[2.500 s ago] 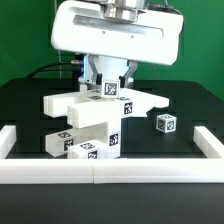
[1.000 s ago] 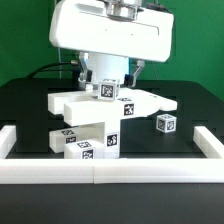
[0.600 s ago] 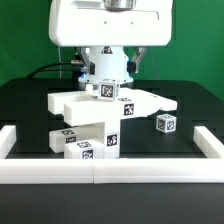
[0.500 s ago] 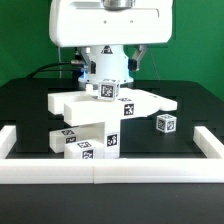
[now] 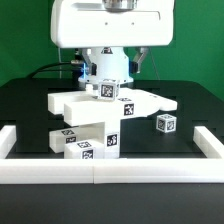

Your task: Assemble chair

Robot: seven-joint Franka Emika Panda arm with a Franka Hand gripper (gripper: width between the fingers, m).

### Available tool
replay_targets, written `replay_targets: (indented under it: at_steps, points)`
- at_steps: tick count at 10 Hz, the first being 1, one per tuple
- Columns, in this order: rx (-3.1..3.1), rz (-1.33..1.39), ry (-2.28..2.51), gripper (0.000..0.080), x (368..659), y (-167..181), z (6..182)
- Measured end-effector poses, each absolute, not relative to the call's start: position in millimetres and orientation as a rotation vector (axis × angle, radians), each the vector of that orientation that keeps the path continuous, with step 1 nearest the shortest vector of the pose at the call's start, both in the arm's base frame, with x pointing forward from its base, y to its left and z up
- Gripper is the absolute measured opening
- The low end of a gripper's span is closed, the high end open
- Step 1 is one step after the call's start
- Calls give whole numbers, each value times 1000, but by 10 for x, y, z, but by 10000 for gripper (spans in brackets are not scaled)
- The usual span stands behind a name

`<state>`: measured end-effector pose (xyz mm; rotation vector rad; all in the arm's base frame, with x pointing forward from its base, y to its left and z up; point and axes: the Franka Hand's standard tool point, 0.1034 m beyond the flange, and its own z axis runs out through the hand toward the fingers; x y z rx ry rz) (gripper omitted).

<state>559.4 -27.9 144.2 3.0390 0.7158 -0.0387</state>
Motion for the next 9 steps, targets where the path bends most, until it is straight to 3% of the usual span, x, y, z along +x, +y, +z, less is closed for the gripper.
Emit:
replay_targets:
  at_steps: [9]
  points:
    - [2673,-92,1512,649,5706,-393,1446]
